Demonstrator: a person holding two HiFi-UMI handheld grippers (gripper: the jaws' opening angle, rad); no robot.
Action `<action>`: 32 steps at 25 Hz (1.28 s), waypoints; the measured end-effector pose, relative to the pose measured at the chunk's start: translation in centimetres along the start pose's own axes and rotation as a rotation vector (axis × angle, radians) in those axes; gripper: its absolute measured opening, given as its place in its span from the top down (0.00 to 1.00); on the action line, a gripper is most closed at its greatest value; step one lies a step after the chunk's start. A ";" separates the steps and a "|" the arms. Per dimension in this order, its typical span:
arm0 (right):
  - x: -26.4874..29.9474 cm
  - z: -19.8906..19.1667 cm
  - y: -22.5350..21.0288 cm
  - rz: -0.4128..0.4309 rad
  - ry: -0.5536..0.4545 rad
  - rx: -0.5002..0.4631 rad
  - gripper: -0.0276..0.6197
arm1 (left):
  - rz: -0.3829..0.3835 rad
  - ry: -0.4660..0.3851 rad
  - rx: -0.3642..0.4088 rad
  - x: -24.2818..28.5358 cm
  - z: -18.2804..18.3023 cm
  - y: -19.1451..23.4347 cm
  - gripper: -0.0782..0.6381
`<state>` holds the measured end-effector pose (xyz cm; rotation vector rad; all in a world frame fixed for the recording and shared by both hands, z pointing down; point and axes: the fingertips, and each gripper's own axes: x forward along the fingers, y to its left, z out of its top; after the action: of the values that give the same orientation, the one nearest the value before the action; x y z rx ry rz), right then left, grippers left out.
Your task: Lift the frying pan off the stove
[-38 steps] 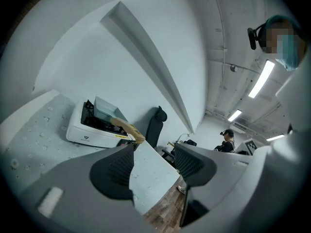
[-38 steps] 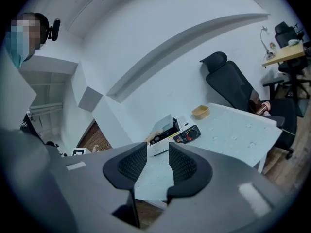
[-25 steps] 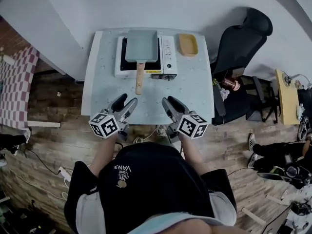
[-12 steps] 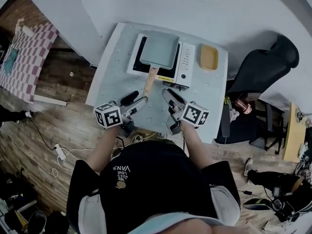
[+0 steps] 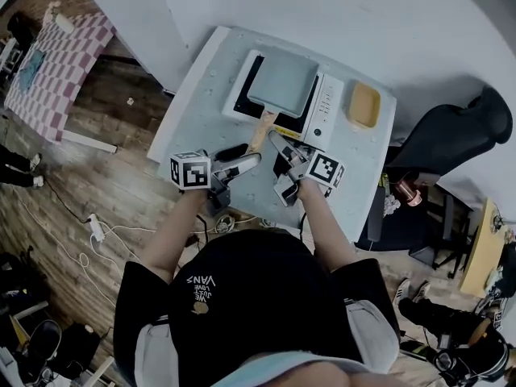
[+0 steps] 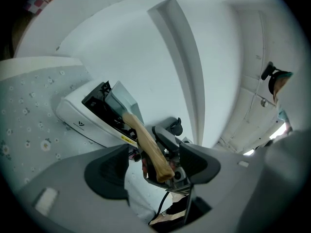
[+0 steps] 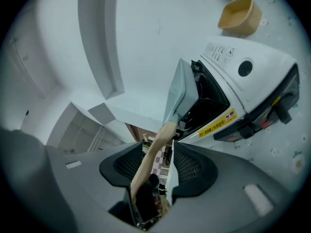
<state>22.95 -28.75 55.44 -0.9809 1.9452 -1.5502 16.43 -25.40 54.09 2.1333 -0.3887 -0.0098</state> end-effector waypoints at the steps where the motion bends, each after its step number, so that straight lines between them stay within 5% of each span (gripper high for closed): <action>1: 0.2 0.2 -0.2 -0.005 0.004 0.024 0.66 | -0.002 0.005 -0.006 0.1 0.1 0.1 0.47; 6: 1.3 0.9 -1.3 -0.056 0.029 0.059 0.65 | -0.025 0.069 -0.038 0.5 -0.1 -0.2 0.47; 21: 5.4 0.9 -1.7 0.020 0.031 0.229 0.65 | -0.043 0.108 -0.113 1.9 -0.7 -0.3 0.47; 25: 6.5 0.7 -1.6 0.041 0.046 0.245 0.65 | -0.053 0.098 -0.136 1.8 -0.6 -0.3 0.64; 32: 7.1 0.8 -1.5 0.086 0.046 0.241 0.67 | -0.048 0.085 -0.126 2.0 -0.6 -0.4 0.64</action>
<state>19.33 -34.88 57.26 -0.7575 1.7542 -1.7225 18.51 -25.23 54.39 2.0110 -0.2801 0.0281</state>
